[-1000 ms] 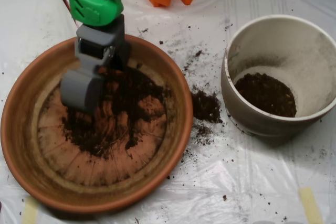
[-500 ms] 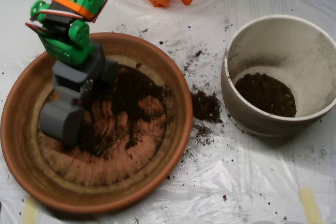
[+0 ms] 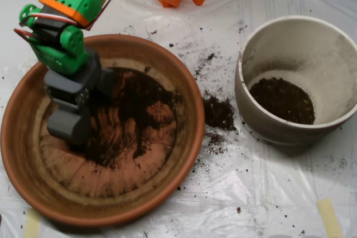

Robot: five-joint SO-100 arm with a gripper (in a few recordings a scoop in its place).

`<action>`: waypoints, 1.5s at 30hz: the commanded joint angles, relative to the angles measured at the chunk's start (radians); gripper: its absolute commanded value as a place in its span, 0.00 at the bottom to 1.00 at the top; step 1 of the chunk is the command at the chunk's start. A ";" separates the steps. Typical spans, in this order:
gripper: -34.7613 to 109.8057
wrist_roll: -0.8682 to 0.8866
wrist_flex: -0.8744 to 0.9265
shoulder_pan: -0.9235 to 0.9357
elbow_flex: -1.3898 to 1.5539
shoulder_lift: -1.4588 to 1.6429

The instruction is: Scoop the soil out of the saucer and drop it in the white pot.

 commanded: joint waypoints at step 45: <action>0.24 0.083 0.109 -0.368 0.143 0.785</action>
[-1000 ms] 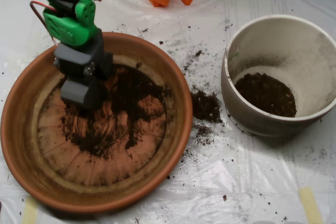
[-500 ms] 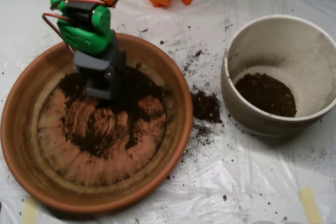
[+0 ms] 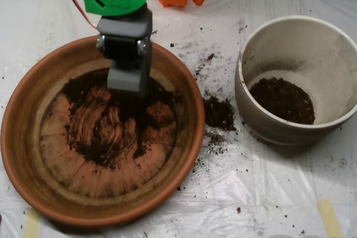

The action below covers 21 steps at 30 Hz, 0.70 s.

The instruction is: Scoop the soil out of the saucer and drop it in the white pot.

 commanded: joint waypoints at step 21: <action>0.25 -0.071 0.222 -0.707 -0.641 -0.127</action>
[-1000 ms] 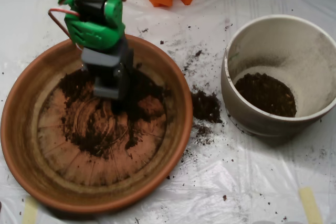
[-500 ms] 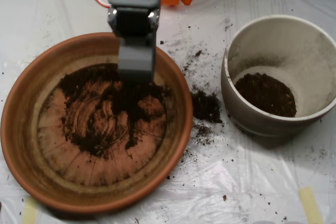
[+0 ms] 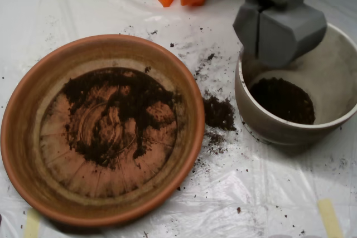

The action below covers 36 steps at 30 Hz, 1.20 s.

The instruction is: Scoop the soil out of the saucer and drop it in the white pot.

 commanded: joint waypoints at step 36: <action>0.55 0.034 -0.405 0.658 0.884 0.261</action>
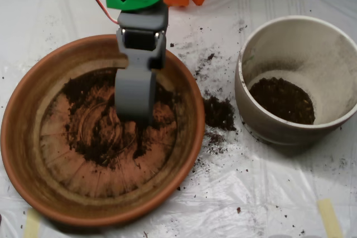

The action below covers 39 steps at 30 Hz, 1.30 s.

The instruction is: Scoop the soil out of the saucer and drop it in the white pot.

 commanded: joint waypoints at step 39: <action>0.35 -0.555 -0.199 0.160 0.181 -0.245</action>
